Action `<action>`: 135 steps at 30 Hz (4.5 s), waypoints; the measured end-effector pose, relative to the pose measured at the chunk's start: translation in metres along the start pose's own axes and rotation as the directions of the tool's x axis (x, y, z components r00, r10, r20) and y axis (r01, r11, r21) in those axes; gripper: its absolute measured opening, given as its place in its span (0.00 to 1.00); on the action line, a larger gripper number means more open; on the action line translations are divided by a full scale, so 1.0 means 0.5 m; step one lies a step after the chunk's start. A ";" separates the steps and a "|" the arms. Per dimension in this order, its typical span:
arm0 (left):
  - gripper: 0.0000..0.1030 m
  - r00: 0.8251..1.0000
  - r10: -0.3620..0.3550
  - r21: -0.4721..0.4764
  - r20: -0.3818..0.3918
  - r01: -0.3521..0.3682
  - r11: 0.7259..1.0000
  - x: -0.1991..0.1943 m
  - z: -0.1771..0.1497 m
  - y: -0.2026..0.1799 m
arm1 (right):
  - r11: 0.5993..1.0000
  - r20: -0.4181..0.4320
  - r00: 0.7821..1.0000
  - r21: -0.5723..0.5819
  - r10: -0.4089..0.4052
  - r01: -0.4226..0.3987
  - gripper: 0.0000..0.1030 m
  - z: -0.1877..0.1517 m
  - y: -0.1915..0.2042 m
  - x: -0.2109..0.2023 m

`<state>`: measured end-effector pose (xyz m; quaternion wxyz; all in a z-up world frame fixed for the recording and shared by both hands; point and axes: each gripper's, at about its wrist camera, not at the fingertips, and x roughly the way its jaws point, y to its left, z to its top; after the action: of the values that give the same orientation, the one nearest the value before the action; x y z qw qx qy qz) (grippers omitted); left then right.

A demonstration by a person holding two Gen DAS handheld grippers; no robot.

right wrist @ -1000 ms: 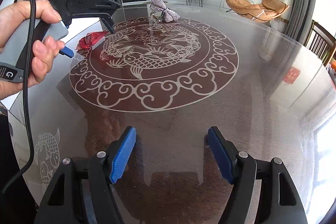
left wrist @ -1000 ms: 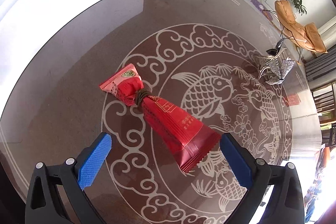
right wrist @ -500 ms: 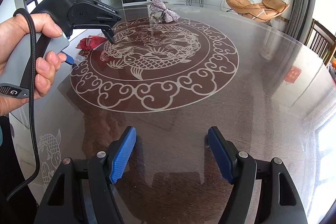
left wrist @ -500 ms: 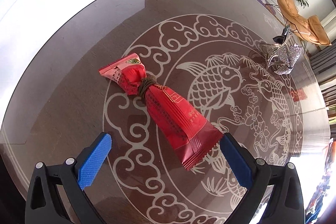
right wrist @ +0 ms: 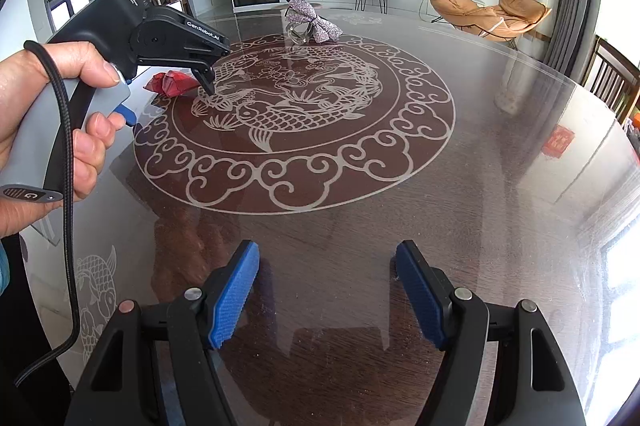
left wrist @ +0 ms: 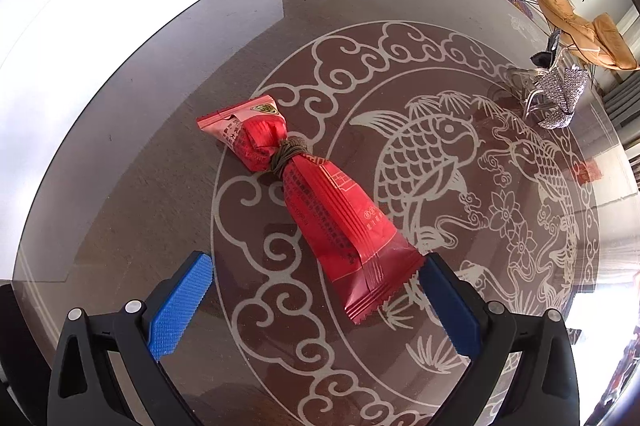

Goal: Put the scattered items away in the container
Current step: 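Lower the left tool over the red snack and close on its middle, then close the right tool on the silver sequined bow clip, then carry the snack with the left tool while the right tool carries the clip into the box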

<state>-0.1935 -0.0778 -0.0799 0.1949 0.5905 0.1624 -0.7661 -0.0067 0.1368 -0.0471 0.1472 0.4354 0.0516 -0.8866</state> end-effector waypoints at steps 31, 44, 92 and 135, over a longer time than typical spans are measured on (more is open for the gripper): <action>1.00 1.000 -0.005 0.085 0.027 0.003 0.996 0.010 -0.009 0.057 | 1.000 0.000 1.000 0.000 0.000 0.000 0.71 0.000 0.000 0.001; 1.00 0.996 -0.050 0.203 0.074 0.034 0.979 0.016 0.011 0.103 | 1.000 -0.002 1.000 -0.006 -0.008 0.008 0.71 -0.003 -0.002 -0.002; 0.19 0.909 -0.364 0.438 0.203 0.248 0.864 -0.028 0.041 0.158 | 0.987 0.202 0.974 0.100 0.105 -0.127 0.26 0.433 0.006 0.199; 0.19 0.875 -0.221 0.179 0.430 0.157 0.971 -0.346 0.186 0.718 | 0.727 0.104 0.737 -0.305 0.667 -0.615 0.26 0.505 0.668 -0.077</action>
<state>-0.0565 -0.4169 0.1042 0.1098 0.3920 0.1168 -0.9059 -0.0732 -0.2280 0.1508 0.5040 0.3092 -0.0069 -0.8064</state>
